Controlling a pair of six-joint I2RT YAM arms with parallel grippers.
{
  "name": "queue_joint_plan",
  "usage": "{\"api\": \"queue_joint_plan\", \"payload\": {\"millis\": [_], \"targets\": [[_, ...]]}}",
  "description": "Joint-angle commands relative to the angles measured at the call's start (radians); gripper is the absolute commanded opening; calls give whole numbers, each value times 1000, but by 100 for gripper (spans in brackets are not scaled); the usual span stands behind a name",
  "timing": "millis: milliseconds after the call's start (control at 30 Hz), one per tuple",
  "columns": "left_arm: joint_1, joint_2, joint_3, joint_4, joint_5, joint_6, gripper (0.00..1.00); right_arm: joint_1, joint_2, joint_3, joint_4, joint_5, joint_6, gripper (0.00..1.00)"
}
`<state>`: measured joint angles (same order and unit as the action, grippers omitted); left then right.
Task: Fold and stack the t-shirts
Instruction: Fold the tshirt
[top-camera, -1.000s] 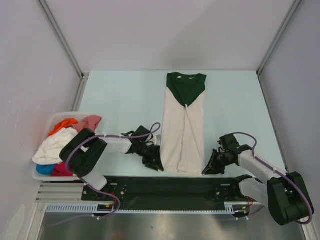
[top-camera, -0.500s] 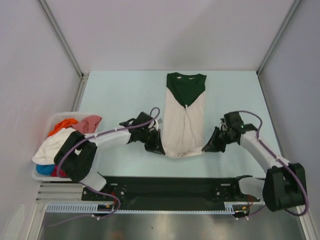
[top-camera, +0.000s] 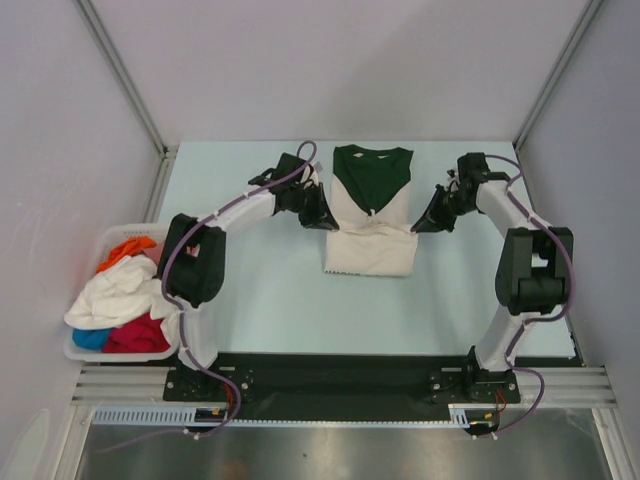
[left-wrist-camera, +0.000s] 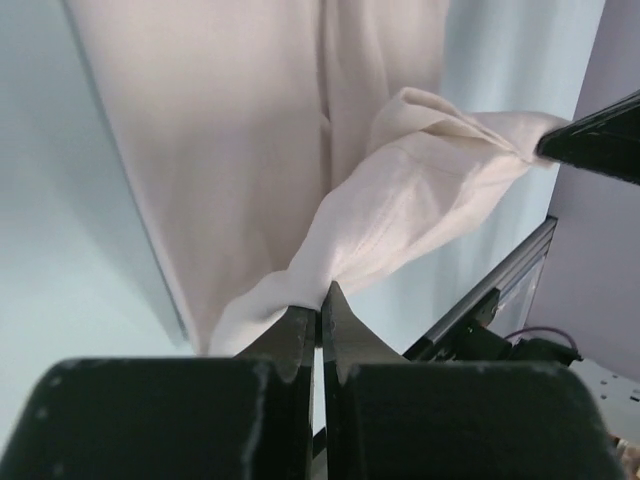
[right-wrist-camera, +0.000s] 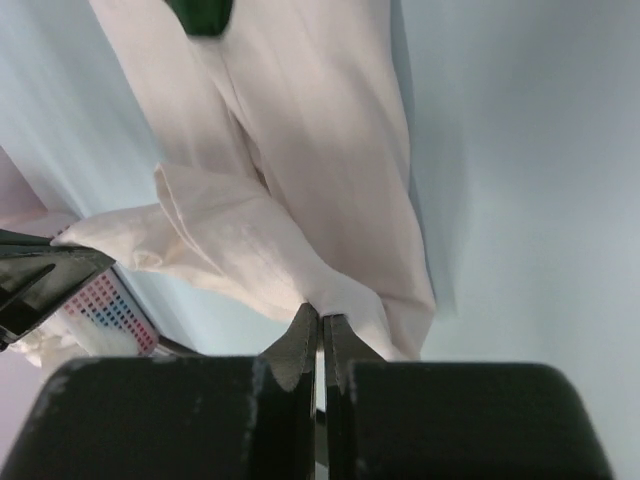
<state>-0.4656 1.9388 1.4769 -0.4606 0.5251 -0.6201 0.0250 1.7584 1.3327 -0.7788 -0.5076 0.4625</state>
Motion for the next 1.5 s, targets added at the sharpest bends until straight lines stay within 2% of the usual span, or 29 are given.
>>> {"api": "queue_joint_plan", "payload": {"millis": [0,167,500,967,1467], "targets": [[42,63,108,-39,1,0,0,-16,96,147,-42,-11,-48,0],[67,144,203,-39,4,-7,0,-17,235,304,-68,-31,-51,0],[84,267,322,-13,19,-50,0,-53,374,466,-99,-37,-67,0],[111,336,379,11,6,-113,0,-57,506,606,-108,-84,-64,0],[116,377,395,13,4,-151,0,-59,576,666,-117,-101,-67,0]]}}
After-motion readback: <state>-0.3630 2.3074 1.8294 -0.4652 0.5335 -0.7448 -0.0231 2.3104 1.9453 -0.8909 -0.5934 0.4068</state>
